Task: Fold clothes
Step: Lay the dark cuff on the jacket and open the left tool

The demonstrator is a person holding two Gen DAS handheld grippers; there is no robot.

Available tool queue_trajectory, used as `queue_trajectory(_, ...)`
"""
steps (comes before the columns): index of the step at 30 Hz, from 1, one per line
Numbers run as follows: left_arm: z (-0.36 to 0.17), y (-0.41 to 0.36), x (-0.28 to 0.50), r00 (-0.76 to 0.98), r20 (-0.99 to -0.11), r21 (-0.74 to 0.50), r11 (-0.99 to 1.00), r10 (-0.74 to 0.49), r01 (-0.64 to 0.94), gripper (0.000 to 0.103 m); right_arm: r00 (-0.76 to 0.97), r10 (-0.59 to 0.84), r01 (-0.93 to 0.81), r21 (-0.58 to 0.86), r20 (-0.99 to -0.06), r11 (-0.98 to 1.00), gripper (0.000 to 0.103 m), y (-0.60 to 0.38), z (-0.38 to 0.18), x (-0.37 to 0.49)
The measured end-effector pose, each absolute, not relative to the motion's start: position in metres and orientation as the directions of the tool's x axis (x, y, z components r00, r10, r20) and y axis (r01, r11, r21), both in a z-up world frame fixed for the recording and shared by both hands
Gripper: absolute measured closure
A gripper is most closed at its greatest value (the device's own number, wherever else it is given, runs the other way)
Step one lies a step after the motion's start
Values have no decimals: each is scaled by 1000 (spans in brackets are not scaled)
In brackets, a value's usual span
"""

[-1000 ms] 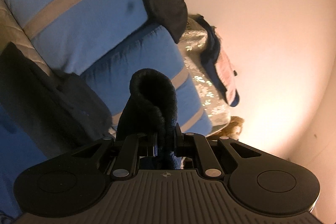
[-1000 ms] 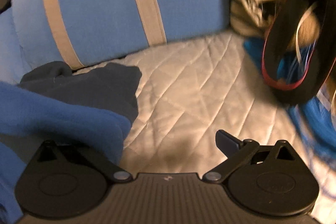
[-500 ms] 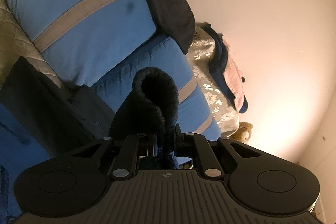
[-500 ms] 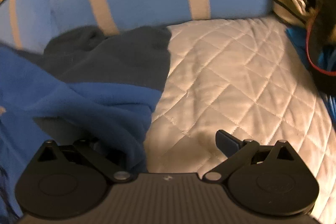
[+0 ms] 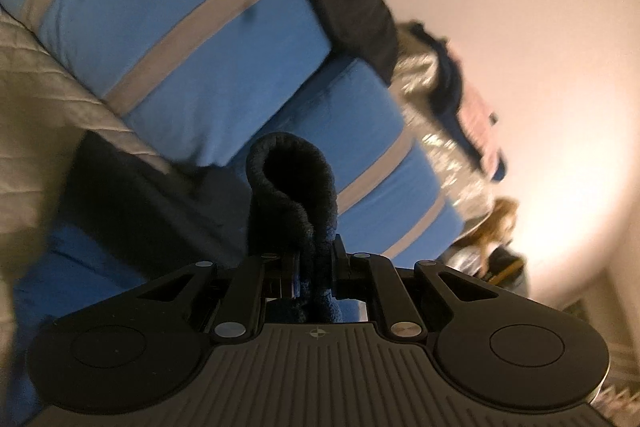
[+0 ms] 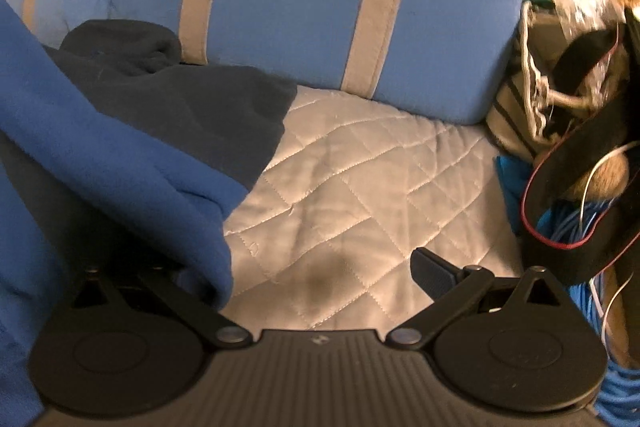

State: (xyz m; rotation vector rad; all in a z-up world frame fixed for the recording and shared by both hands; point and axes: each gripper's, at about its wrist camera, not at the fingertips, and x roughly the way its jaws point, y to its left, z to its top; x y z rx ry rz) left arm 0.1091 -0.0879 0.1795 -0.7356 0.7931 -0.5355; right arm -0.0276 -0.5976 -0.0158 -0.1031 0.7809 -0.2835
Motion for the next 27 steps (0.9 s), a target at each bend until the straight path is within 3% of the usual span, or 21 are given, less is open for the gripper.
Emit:
queue_trajectory(5,150,-64,103,550,-524,-720,683,-650,123,90,718,-327,152,-320,-614,935,5,-580,-15,-33)
queue_trajectory(8,131,-52,97,519,-556,-708,697,-650,115,90,742,-312,100,-362,-593,927,16,-570,-16,-37)
queue_trajectory(11,117,-48,92,491,-584,-689,715,-647,123,90,754,-275,41,-375,-596,926,33,-563,-16,-40)
queue_trajectory(13,108,-47,89,473,-604,-670,730,-642,135,90,750,-240,-3,-366,-617,931,53,-560,-16,-41)
queue_trajectory(16,96,-44,86,446,-637,-634,756,-629,160,90,742,-203,-51,-356,-639,933,69,-553,-16,-41)
queue_trajectory(19,79,-43,84,399,-682,-594,782,-613,188,89,740,-200,-74,-373,-642,925,74,-546,-16,-43)
queue_trajectory(27,26,-44,78,324,-762,-514,828,-561,225,86,731,-201,-88,-382,-652,920,71,-544,-15,-43)
